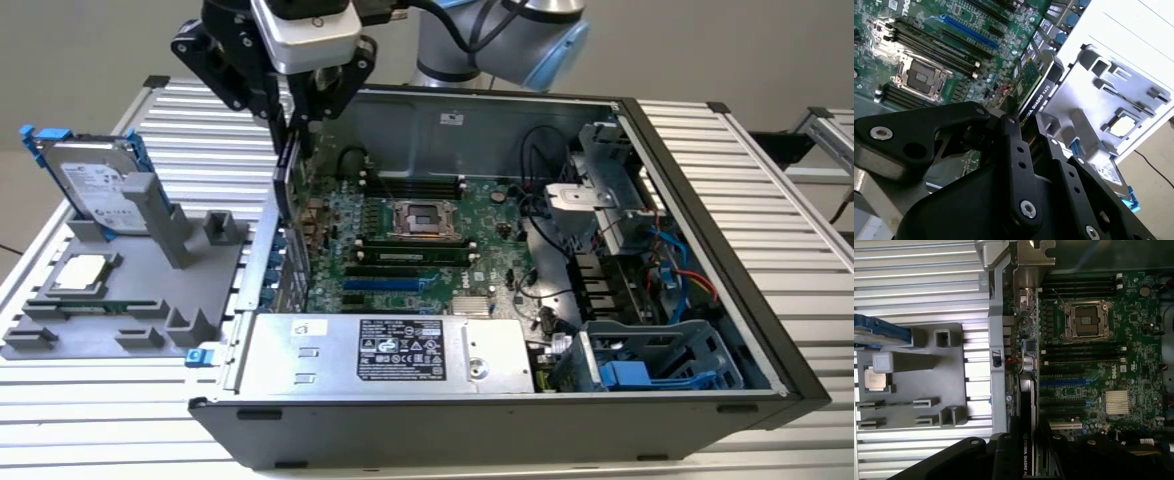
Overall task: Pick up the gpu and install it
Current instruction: 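Pick up the gpu and move the gpu toward the slot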
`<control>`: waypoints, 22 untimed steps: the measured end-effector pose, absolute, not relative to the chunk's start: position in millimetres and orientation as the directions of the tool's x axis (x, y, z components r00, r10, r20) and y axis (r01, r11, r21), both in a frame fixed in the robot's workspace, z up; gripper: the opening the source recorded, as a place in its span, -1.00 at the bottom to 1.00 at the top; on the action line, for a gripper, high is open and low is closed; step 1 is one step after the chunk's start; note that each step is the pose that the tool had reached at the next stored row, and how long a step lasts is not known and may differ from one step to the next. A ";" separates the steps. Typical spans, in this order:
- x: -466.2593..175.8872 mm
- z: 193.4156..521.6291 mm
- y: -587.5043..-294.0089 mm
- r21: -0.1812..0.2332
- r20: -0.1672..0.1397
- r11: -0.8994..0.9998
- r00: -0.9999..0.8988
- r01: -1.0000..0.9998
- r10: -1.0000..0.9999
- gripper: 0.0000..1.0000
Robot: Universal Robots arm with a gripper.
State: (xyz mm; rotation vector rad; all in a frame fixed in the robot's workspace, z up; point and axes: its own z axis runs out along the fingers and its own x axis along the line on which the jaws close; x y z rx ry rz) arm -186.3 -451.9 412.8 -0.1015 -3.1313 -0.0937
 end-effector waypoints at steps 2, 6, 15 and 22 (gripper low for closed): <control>-184.3 412.7 -451.9 0.060 0.009 0.996 -0.998 0.065 0.065 -1.00; -181.1 412.7 -451.9 0.060 0.009 0.996 -0.998 0.065 0.065 -1.00; -174.7 412.8 -451.9 0.059 0.009 0.996 -0.998 0.065 0.065 -1.00; -169.5 412.8 -452.0 0.060 0.009 0.996 -0.998 0.065 0.065 -1.00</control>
